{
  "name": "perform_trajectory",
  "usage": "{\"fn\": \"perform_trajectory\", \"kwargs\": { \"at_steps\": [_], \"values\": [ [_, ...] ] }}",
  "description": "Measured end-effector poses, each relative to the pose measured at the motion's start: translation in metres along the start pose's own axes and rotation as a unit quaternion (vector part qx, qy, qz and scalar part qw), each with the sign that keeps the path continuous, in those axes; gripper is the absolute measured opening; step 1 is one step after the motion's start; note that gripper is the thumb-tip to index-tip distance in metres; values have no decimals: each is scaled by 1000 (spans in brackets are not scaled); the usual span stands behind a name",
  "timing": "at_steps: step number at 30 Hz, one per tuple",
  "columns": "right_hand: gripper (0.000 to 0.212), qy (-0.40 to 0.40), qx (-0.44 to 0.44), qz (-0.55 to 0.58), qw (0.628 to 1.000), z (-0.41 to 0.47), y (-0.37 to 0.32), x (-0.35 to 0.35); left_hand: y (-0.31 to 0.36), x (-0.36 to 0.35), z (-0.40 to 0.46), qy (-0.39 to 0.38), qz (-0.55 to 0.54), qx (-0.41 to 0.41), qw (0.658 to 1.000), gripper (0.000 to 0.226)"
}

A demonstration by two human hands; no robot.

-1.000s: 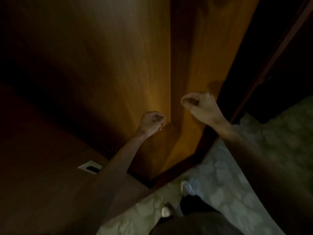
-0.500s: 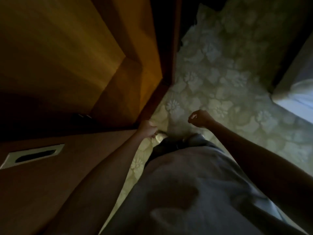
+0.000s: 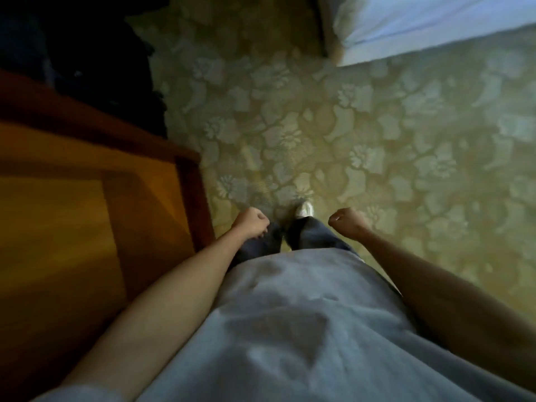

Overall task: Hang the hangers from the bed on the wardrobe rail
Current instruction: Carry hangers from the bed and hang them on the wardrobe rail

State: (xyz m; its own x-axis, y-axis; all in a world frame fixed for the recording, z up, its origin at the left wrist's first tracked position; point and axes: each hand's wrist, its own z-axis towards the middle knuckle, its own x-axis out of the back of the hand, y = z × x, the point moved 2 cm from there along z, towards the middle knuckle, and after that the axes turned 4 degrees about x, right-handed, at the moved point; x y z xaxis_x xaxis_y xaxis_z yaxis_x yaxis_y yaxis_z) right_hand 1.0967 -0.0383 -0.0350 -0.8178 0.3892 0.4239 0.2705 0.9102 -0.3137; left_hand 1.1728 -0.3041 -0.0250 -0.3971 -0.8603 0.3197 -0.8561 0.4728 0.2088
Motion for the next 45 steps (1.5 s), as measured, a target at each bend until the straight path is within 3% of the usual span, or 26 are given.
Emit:
{"fn": "perform_trajectory", "kwargs": {
  "at_steps": [4, 9, 13, 17, 22, 31, 38, 45],
  "values": [
    [22, 70, -76, 130, 986, -24, 78, 12, 98, -16, 16, -26, 98, -61, 993, 18],
    [23, 118, -171, 278, 938, -59, 159, -9, 204, -58, 27, -52, 210, -119, 969, 16],
    [25, 116, -237, 362, 894, -70, 190, -23, 264, -81, 27, -62, 279, -155, 946, 15],
    [23, 125, -250, 401, 872, -55, 198, 2, 298, -76, 37, -52, 302, -153, 940, 18],
    [22, 135, -201, 391, 888, 5, 190, 98, 323, -39, 74, -21, 291, -99, 951, 20],
    [20, 180, -81, 348, 916, 114, 155, 365, 419, 16, 126, 17, 247, 1, 969, 34],
    [21, 210, -105, 358, 904, 132, 212, 486, 597, -37, 144, -17, 253, -34, 967, 27],
    [27, 192, -252, 393, 863, 128, 376, 532, 823, -178, 149, -92, 298, -127, 942, 18]
  ]
}}
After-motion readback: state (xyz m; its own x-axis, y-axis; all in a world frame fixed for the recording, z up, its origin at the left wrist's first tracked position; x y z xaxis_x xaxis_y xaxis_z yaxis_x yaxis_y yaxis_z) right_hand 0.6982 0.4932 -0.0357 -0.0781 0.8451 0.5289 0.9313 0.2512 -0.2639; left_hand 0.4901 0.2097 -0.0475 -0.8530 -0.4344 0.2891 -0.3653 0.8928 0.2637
